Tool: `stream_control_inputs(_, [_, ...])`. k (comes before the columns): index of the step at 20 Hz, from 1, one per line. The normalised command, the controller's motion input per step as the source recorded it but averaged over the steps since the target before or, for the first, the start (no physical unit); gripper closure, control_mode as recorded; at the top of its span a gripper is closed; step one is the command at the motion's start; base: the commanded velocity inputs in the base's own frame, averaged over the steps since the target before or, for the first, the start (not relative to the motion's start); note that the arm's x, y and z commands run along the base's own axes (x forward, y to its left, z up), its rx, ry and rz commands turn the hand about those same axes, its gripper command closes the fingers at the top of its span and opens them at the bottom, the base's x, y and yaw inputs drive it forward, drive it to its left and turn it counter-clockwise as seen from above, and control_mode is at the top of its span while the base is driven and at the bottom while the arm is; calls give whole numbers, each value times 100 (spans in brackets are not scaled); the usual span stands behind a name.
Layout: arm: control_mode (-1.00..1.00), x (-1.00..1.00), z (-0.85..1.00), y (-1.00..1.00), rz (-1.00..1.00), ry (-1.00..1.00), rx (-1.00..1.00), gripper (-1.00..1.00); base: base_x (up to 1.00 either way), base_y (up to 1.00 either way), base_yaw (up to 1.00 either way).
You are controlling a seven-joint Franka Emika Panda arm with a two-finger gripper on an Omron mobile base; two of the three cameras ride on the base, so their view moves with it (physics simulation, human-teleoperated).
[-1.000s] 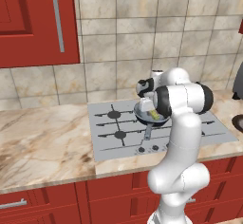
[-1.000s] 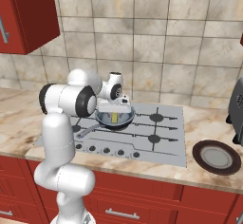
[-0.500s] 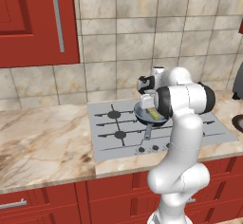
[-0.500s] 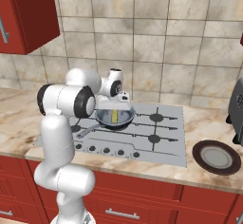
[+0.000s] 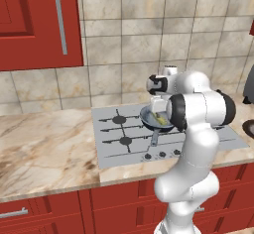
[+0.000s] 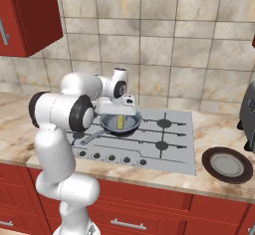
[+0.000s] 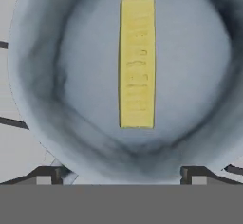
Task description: Pick up the butter stick and place it in the pan. Then turn on the burner for the pan.
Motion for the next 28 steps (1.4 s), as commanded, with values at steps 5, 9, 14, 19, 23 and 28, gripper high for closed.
stream_control_inputs(5, [-100,-64,0,-6,0,0,3,-100,0,0,0])
stream_control_inputs(9, [-100,-53,0,-16,0,0,1,-100,0,0,0])
stream_control_inputs(14, [-100,-47,0,-7,0,0,0,-100,0,0,0])
stream_control_inputs(19, [-100,-29,0,0,0,9,0,-100,0,0,0])
stream_control_inputs(23, [-100,-17,0,0,0,5,0,-100,0,0,0])
stream_control_inputs(28, [-100,-16,-2,0,-1,0,0,-100,0,0,0])
